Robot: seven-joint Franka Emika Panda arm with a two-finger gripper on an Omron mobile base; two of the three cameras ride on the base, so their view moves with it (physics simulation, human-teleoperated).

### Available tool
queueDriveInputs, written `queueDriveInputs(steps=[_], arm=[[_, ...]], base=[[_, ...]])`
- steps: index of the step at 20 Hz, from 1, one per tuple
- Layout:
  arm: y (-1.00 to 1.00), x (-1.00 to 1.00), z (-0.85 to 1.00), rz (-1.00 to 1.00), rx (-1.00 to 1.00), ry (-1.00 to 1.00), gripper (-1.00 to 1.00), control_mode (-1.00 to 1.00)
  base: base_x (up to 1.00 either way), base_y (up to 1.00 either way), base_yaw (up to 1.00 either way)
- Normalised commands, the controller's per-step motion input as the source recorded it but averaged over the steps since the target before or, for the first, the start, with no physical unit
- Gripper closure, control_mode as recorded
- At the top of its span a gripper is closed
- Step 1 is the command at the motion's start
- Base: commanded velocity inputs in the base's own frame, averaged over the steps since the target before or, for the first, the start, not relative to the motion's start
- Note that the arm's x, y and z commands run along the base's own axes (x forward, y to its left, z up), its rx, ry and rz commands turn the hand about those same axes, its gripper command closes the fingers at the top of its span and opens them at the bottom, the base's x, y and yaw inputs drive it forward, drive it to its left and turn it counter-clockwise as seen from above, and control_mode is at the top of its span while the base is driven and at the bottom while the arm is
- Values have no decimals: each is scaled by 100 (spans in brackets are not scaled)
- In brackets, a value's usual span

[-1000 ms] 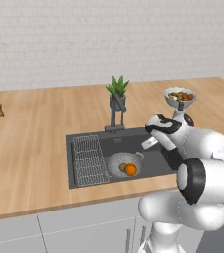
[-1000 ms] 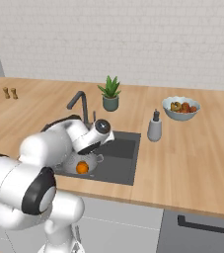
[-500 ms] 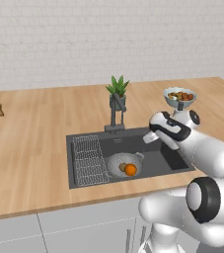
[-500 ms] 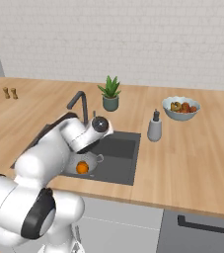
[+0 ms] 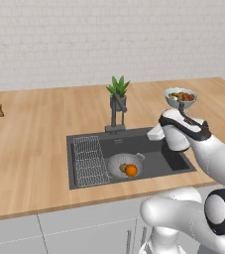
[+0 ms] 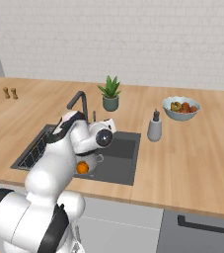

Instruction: Put the colander in the sink, put the orange, kiwi in the colander, and turn on the sink faucet and pour water over the colander.

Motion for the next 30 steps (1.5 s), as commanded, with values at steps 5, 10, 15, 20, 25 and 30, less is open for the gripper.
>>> queueDriveInputs(steps=[5, 10, 15, 20, 25, 30], arm=[[8, -2, 31, 0, 1, -25, -100, -100], [0, 1, 29, 0, 0, -9, -100, -100], [0, 13, 18, 0, 0, 0, -100, -100], [0, 2, 33, 0, 0, 6, -100, -100], [0, 4, 15, 0, 0, 3, -100, -100], [-12, 6, 27, 0, 0, 11, -100, -100]], base=[[0, 0, 0], [0, 0, 0], [0, 0, 0], [0, 0, 0], [0, 0, 0], [0, 0, 0]])
